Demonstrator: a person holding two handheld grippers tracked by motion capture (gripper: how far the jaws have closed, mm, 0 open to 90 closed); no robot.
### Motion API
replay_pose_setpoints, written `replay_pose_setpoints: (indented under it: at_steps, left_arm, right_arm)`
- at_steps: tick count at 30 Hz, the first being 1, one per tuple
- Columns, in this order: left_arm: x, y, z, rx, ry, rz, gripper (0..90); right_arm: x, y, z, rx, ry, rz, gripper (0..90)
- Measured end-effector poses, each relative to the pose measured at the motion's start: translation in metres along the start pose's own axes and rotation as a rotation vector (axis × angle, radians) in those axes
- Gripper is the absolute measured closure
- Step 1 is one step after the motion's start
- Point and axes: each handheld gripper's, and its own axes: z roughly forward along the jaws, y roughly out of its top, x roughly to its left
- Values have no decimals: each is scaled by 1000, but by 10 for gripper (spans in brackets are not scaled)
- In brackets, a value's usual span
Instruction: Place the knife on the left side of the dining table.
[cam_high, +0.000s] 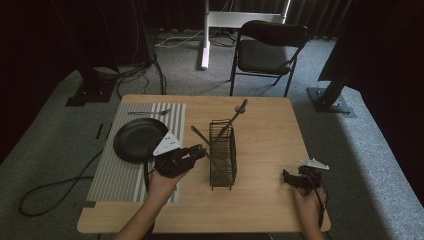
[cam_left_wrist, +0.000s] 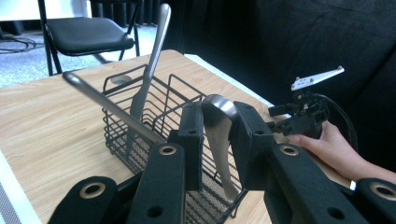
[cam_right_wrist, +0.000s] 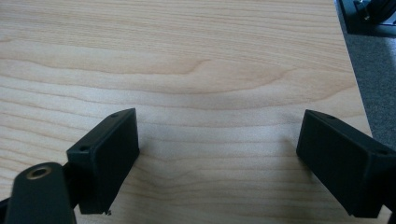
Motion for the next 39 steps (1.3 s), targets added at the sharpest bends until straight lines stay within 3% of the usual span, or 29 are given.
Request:
replay_pose_setpoints:
  at_steps: [9, 13, 15, 16, 18, 23, 32, 39]
  left_arm:
    - [-9, 8, 10, -14, -1, 20, 767]
    - [-16, 12, 14, -16, 2, 50, 779]
    - [-18, 14, 15, -12, -14, 64, 786]
    - [-16, 15, 15, -20, -64, 24, 831]
    - [-19, 17, 16, -10, -57, 63, 838]
    - [-23, 19, 20, -13, -98, 124, 838]
    - [-16, 13, 24, -73, -152, 152, 838]
    - [-17, 1, 28, -173, -187, 191, 838]
  right_arm:
    - [0, 0, 0, 0, 0, 0, 121]
    - [0, 0, 0, -1, 0, 1, 121]
    - [0, 0, 0, 0, 0, 1, 121]
    - [0, 0, 0, -1, 0, 1, 121]
    - [0, 0, 0, 0, 0, 1, 122]
    - [0, 0, 0, -1, 0, 1, 122]
    - [0, 0, 0, -1, 0, 1, 122]
    - [0, 0, 0, -1, 0, 1, 122]
